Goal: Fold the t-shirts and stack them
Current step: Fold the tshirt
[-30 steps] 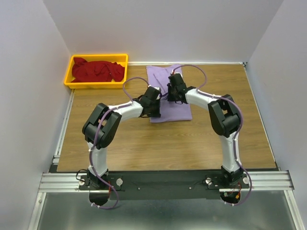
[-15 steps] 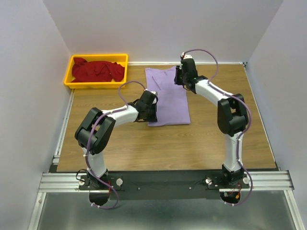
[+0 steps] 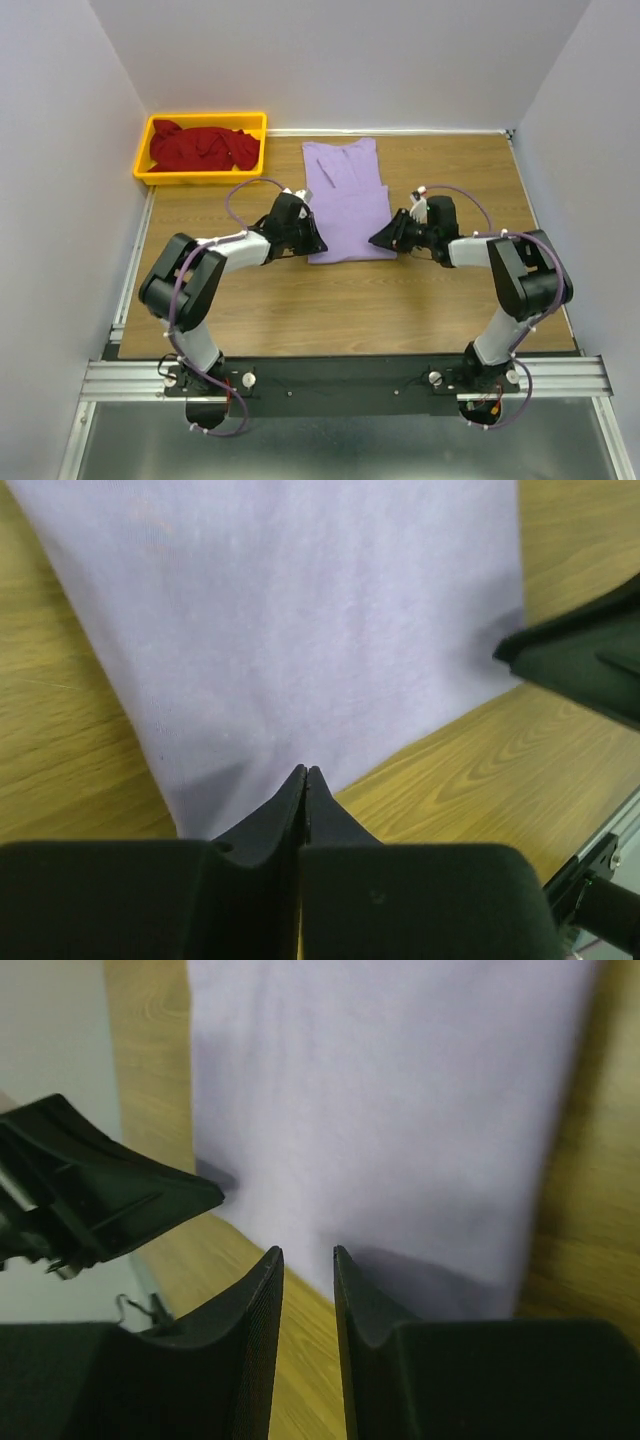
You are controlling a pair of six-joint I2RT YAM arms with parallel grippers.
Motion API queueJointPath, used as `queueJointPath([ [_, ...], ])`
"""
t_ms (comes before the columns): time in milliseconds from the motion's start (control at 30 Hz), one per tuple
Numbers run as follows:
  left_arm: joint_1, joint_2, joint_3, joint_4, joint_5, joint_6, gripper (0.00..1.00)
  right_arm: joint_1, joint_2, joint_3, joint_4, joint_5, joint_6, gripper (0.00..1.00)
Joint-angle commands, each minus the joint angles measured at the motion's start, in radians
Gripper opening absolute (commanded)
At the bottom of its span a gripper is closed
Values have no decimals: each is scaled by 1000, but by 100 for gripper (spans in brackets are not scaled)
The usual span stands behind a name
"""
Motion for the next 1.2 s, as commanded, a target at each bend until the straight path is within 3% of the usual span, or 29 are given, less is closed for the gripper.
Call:
queueJointPath([
  [0, 34, 89, -49, 58, 113, -55, 0, -85, 156, -115, 225, -159, 143, 34],
  [167, 74, 50, -122, 111, 135, -94, 0, -197, 285, -186, 349, -273, 256, 33],
  [333, 86, -10, -159, 104, 113, -103, 0, -185, 149, -192, 349, -293, 264, 35],
  [467, 88, -76, -171, 82, 83, -89, 0, -64, 26, -140, 345, -299, 273, 38],
  [600, 86, -212, -191, 55, 2, -74, 1, 90, 47, -37, 343, -264, 284, 40],
  [767, 88, -407, -219, -10, -137, -48, 10, 176, 234, 43, 348, -192, 296, 40],
  [833, 88, -507, -224, -40, -203, -34, 18, 181, 296, 52, 351, -196, 298, 40],
  [900, 88, -581, -239, -53, -245, -19, 32, 182, 386, 61, 352, -212, 310, 40],
  [967, 89, -612, -247, -54, -252, -3, 38, 182, 423, 52, 355, -212, 307, 40],
  [1167, 86, -606, -244, -54, -226, 31, 38, 179, 333, 31, 334, -199, 285, 40],
])
